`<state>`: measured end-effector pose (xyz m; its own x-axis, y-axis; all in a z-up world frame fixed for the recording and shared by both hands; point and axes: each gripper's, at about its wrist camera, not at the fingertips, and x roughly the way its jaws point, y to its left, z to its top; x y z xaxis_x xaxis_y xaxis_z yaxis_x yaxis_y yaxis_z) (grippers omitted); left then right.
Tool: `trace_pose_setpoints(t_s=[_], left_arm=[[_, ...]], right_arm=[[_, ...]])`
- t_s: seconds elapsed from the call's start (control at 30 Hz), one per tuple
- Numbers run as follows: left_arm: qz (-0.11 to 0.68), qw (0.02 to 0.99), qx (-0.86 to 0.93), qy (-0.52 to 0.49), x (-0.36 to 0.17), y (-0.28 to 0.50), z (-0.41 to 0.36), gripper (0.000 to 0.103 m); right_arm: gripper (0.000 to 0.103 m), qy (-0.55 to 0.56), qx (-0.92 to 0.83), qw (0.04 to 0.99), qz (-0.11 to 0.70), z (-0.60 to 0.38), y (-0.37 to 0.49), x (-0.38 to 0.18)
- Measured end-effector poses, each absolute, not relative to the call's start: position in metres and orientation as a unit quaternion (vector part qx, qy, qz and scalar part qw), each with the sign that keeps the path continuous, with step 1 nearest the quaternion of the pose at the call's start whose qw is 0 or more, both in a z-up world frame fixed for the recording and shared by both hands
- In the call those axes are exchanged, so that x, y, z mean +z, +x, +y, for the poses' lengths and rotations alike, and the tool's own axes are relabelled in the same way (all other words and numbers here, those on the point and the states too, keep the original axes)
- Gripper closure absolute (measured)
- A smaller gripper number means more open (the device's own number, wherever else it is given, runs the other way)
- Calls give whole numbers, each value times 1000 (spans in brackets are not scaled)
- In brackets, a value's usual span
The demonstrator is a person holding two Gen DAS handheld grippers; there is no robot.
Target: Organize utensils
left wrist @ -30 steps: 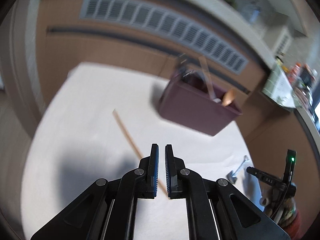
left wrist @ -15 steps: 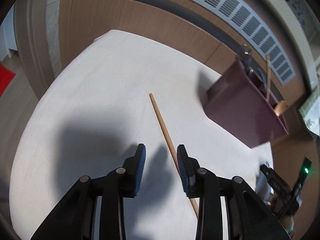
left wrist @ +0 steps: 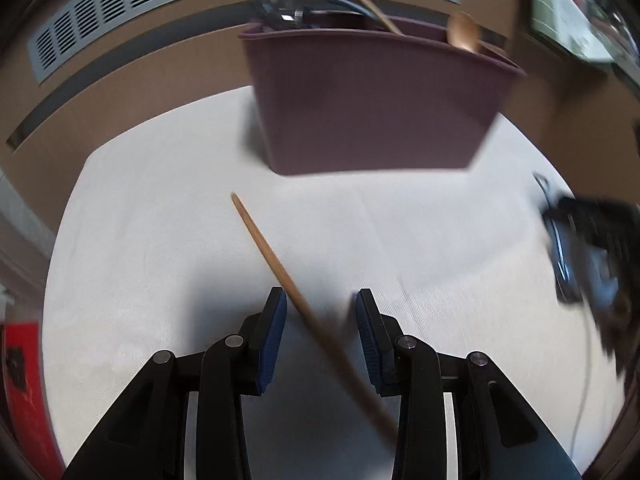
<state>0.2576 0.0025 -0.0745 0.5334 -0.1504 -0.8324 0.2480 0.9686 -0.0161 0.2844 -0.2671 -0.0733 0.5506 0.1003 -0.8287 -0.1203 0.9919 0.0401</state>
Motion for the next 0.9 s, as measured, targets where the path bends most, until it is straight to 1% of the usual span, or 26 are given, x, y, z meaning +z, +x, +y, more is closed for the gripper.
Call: trace_pose_setpoints(t_s=[0.1,0.17,0.2,0.27,0.3,0.33,0.37,0.4,0.47,0.57,0.7,0.73,0.77,0.8,0.83,0.9], left_arm=[[481,869,-112,40,-74,246,18,65],[484,869,-100,34,-73,240,30,62],[489,867,-94,22,-72,238,38,62],[498,863,-88,-8,-72,238,52,62],[502,860,-87,-32,-72,238,60,62],[505,857,-86,-52,-72,239,66,62],[507,855,-86,-64,-70,242,68,62],[510,852,-83,-83,-70,245,71,62],[511,850,-76,-104,-69,250,76,62],[516,845,-56,-127,-69,266,75,62],[520,845,-61,-107,-68,287,59,63],[521,846,-60,-99,-68,294,55,65],[521,848,-55,-81,-67,301,50,74],[520,850,-48,-63,-67,306,46,87],[519,852,-43,-51,-67,309,44,92],[519,853,-42,-43,-67,314,41,96]], right_arm=[[60,16,37,885,464,-274,291,-73],[56,5,17,888,460,-268,298,-74],[54,-2,12,888,459,-264,301,-75],[54,-13,-2,892,453,-256,312,-76],[56,-11,-4,892,452,-255,313,-76],[62,-10,-5,892,451,-253,316,-75],[70,-15,-1,893,449,-251,318,-75],[82,-20,8,894,447,-249,322,-75],[82,-44,13,897,440,-242,317,-74],[82,-46,30,902,429,-241,304,-71],[82,-14,71,917,392,-247,280,-52],[82,-11,76,921,381,-247,273,-46],[82,-8,83,927,367,-248,266,-38],[82,-6,88,932,353,-248,259,-31],[82,-5,90,935,344,-247,253,-25],[82,-4,92,940,328,-247,244,-15]])
